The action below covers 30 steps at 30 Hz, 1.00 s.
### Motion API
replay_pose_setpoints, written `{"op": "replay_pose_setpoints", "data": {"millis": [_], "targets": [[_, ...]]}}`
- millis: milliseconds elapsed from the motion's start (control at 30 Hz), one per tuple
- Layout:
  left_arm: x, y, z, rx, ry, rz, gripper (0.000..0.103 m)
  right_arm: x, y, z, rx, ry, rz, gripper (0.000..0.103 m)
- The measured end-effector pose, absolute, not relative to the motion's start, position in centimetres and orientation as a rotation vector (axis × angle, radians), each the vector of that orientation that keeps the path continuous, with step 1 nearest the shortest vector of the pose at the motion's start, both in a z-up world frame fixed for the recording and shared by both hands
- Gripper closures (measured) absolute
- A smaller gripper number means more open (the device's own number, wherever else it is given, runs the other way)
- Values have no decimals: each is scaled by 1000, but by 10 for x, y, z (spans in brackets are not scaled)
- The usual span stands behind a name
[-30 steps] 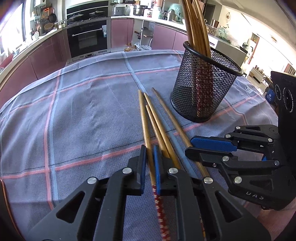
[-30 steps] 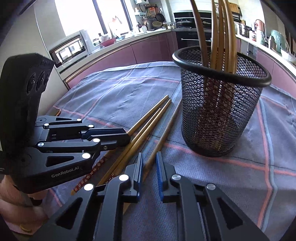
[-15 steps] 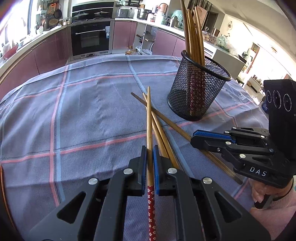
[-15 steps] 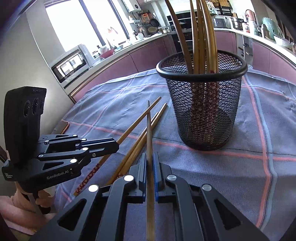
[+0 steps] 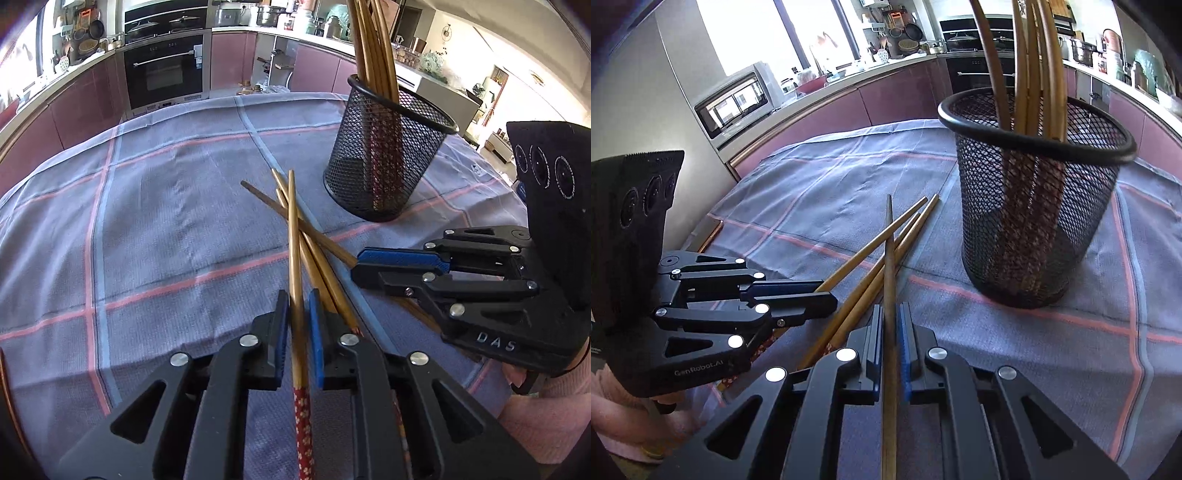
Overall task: Organize utensils
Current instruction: 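Lift the chopstick upright with the left gripper over the holder, then lower the chopstick tip into the mesh holder with the left gripper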
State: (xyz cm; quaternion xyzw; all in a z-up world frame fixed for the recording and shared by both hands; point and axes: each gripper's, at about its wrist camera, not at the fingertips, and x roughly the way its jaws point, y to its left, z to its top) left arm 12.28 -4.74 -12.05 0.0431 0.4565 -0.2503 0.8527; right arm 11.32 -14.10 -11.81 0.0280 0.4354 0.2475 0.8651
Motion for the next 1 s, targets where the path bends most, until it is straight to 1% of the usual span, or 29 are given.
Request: {"op": "replay_pose_setpoints", "data": {"millis": [67,200,233,300,467,1000], "targets": [[130,-49,-121,90,967,-536,87,119,-139,-119,50,914,521,94],[140,-51,-122,82,975,-545,89,123,-141,-119,49,916,532,95],[141,-51,-122,81,975,-543,90,123,-142,-119,51,916,534,97],[142,-51,-122,79,975,-536,95,122,-145,-118,54,908,530,97],[137,-49,-111,59,950,-541,96,114,-158,-107,82,863,546,97],[92,-37,-20,-14,732,-667,96,74,-210,-42,160,643,543,97]]}}
